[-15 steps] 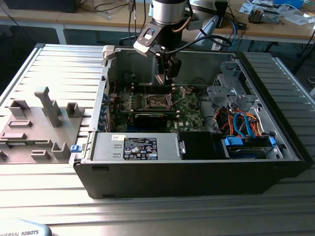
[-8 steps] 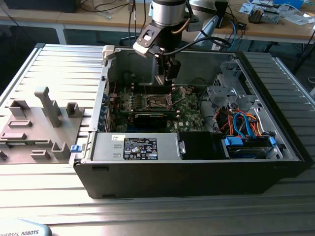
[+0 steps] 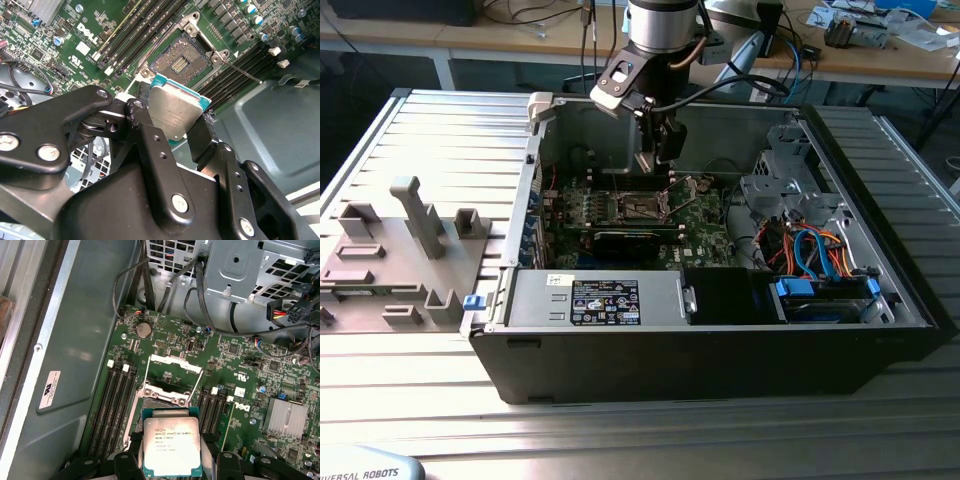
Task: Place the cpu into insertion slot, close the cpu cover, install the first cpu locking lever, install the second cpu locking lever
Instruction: 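Place the cpu into insertion slot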
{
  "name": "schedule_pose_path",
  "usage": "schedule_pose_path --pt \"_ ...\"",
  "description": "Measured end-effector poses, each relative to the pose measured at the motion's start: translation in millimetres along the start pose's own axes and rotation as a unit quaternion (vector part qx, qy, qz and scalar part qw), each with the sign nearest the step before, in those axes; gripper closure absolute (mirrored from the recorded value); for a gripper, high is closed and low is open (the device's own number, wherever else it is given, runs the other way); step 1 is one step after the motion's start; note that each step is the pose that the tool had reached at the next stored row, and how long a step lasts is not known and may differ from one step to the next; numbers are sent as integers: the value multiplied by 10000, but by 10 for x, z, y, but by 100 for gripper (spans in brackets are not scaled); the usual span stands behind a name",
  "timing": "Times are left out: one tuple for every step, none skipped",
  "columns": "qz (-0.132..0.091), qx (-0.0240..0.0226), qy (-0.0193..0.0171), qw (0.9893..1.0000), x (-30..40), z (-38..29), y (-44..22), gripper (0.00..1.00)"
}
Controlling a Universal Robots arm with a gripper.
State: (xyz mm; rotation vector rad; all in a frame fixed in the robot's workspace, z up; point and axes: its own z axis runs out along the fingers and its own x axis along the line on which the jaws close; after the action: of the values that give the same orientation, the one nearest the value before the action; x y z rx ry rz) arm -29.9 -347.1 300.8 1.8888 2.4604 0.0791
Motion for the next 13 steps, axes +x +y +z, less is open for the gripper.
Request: schedule_pose_path --pt "8 0 0 10000 0 0 0 46" --pt "25 0 -1 10000 0 1 0 46" --pt "42 0 -3 10000 0 0 0 46" --pt "57 0 -4 10000 0 0 0 46" --pt "71 0 -4 10000 0 0 0 46" --pt "79 0 -5 10000 0 0 0 46" --pt "85 0 -5 10000 0 0 0 46" --pt "94 0 -6 10000 0 0 0 46" --pt "98 0 -6 10000 0 0 0 46" --pt "99 0 -6 10000 0 0 0 46" --pt "101 0 -6 9999 0 0 0 46" --pt "104 0 -7 9999 0 0 0 46" --pt "111 0 -7 9999 0 0 0 46"
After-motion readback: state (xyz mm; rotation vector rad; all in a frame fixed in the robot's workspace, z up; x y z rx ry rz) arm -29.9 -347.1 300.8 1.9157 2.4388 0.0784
